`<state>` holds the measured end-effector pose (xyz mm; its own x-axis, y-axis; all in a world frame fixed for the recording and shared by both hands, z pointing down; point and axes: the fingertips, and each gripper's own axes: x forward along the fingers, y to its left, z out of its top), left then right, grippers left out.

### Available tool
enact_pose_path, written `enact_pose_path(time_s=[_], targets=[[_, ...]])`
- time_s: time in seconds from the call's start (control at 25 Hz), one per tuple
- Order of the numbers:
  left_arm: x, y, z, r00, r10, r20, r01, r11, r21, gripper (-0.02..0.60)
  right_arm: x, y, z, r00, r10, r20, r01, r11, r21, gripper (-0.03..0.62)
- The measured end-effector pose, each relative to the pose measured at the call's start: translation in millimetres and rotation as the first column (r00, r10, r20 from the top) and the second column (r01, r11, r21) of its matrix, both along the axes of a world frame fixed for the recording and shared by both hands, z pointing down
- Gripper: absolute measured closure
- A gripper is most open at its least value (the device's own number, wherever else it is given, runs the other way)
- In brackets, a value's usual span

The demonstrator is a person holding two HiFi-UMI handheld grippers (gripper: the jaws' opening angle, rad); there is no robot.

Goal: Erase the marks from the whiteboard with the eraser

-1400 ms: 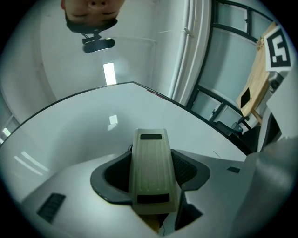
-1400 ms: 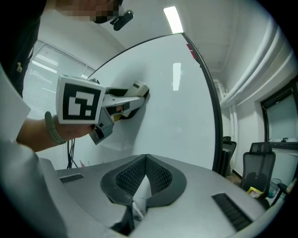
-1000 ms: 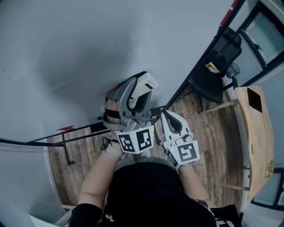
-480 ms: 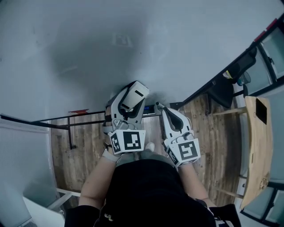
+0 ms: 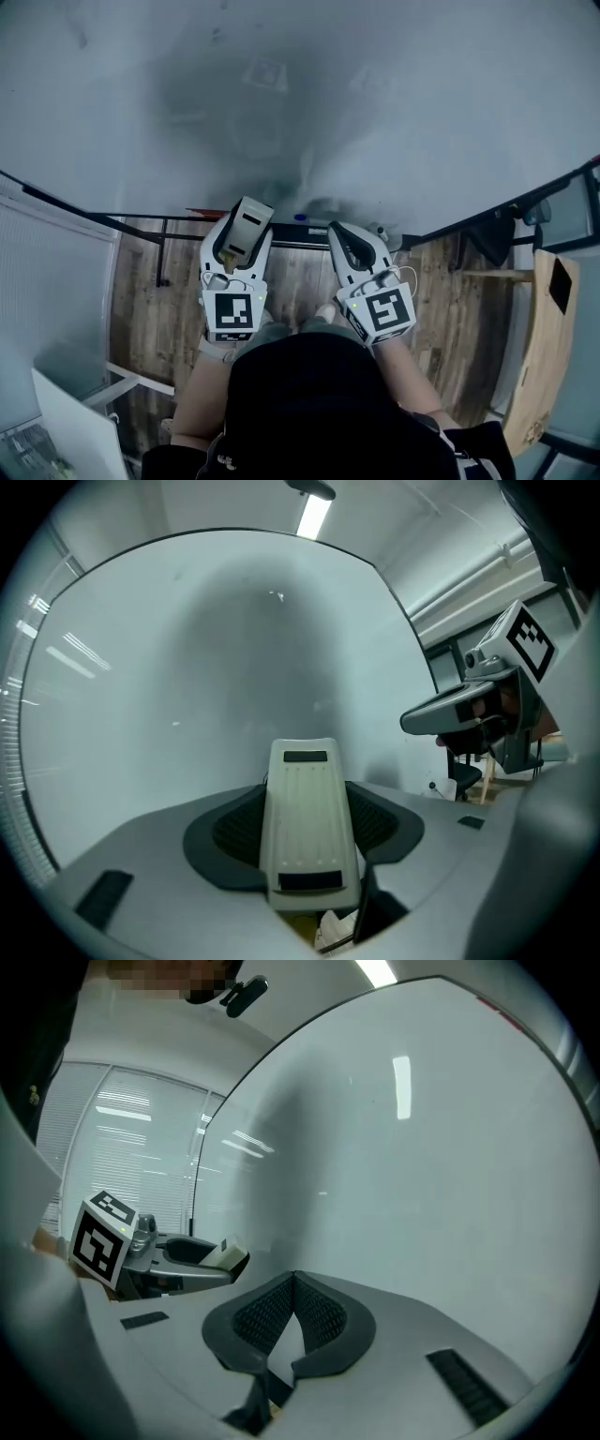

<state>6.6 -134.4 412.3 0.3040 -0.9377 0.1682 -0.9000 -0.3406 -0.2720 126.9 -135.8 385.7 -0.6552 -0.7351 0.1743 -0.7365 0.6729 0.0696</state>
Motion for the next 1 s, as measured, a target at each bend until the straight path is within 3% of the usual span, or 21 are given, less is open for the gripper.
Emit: enact_pose_path(time_s=[0.16, 0.36, 0.64, 1.0], targets=[[-55, 14, 6, 0.994, -0.096, -0.047, 0.095, 0.995, -0.025, 0.319, -48, -2, 5, 0.995, -0.096, -0.022, 0.096, 0.995, -0.019, 0.566], [-106, 24, 14, 0.984, -0.157, -0.087, 0.152, 0.986, -0.067, 0.319, -102, -7, 7, 0.983, -0.185, -0.023, 0.183, 0.982, -0.045, 0.568], [-118, 29, 13, 0.973, -0.192, -0.128, 0.186, 0.981, -0.056, 0.319, -126, -7, 9, 0.964, -0.265, -0.035, 0.264, 0.964, -0.03, 0.566], [-121, 28, 15, 0.973, -0.186, -0.135, 0.177, 0.981, -0.075, 0.319, -127, -10, 16, 0.969, -0.236, -0.074, 0.231, 0.971, -0.068, 0.568]])
